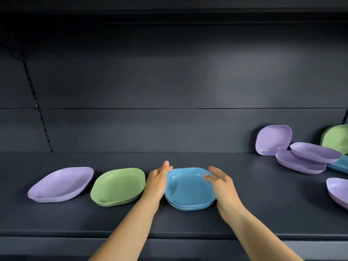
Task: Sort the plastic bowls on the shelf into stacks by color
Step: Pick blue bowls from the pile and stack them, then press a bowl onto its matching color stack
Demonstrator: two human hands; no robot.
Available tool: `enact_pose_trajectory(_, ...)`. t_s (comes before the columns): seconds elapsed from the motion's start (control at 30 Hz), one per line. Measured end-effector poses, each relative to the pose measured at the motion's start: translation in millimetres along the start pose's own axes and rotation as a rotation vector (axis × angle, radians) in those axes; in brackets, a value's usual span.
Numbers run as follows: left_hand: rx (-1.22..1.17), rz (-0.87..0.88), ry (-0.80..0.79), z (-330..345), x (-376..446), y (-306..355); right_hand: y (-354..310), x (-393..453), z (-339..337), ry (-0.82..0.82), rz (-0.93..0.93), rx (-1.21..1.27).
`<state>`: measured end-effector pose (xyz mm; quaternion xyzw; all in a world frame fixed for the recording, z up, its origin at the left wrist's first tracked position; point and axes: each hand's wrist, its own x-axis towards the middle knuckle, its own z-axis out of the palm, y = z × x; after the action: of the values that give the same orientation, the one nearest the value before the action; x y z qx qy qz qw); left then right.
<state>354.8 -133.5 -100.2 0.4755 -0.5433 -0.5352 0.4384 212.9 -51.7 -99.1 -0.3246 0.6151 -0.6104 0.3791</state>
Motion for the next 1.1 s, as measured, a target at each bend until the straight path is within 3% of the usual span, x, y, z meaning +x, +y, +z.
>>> enact_pose_trajectory(0.1,0.07,0.043,-0.029,0,2,-3,7,4,4,-0.042,-0.014,-0.069)
enact_pose_trajectory(0.3,0.265,0.099,-0.078,-3,7,-10,16,7,7,-0.034,-0.143,-0.496)
enact_pose_trajectory(0.5,0.342,0.144,-0.067,-5,12,-10,13,10,10,-0.021,-0.15,-0.585)
enact_pose_trajectory(0.6,0.495,0.208,-0.069,-4,14,-3,2,7,-4,-0.04,-0.168,-0.6)
enact_pose_trajectory(0.73,0.588,0.33,-0.028,22,10,31,-30,0,-62,0.015,-0.397,-0.827)
enact_pose_trajectory(0.83,0.614,0.407,-0.123,69,-1,58,-51,-5,-118,0.02,-0.537,-1.097)
enact_pose_trajectory(1.1,0.763,0.413,-0.433,235,-37,85,-92,15,-280,0.067,-0.591,-1.485)
